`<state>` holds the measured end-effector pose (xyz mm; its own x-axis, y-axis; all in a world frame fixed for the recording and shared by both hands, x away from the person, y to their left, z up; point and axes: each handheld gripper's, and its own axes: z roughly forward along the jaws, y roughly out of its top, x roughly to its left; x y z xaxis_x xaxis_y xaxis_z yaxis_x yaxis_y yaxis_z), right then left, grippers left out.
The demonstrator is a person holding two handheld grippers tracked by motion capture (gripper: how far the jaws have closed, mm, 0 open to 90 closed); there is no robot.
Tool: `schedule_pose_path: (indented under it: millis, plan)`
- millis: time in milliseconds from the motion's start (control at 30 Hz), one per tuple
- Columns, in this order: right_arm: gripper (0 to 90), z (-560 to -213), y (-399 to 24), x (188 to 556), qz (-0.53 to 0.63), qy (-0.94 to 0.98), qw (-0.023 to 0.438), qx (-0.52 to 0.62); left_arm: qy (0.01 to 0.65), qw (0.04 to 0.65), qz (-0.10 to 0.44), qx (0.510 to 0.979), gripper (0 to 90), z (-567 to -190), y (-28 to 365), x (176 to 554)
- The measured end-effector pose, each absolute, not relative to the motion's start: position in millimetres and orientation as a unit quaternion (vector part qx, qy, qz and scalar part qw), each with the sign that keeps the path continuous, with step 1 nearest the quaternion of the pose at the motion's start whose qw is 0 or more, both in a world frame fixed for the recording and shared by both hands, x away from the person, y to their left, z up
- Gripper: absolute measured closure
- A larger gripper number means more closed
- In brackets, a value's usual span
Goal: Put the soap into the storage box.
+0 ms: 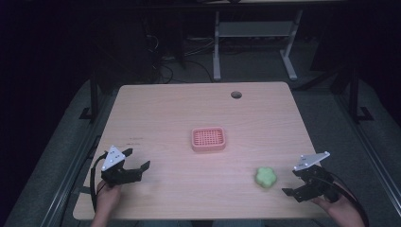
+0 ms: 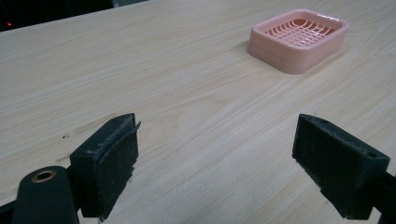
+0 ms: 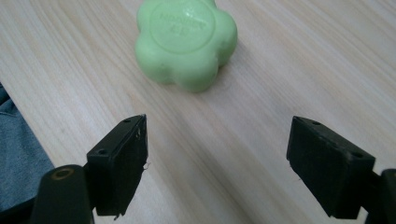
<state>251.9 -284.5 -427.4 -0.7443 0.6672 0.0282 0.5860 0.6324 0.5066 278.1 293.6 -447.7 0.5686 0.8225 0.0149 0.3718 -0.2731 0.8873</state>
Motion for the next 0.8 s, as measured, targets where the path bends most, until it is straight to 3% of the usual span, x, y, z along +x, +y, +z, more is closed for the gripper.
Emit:
schedule_pose_path:
  millis: [800]
  plan:
    - [16.4,-418,-243,278,0.216,0.919,0.059,0.324,0.392,0.459,0.246,0.758,14.0,-448,294,277]
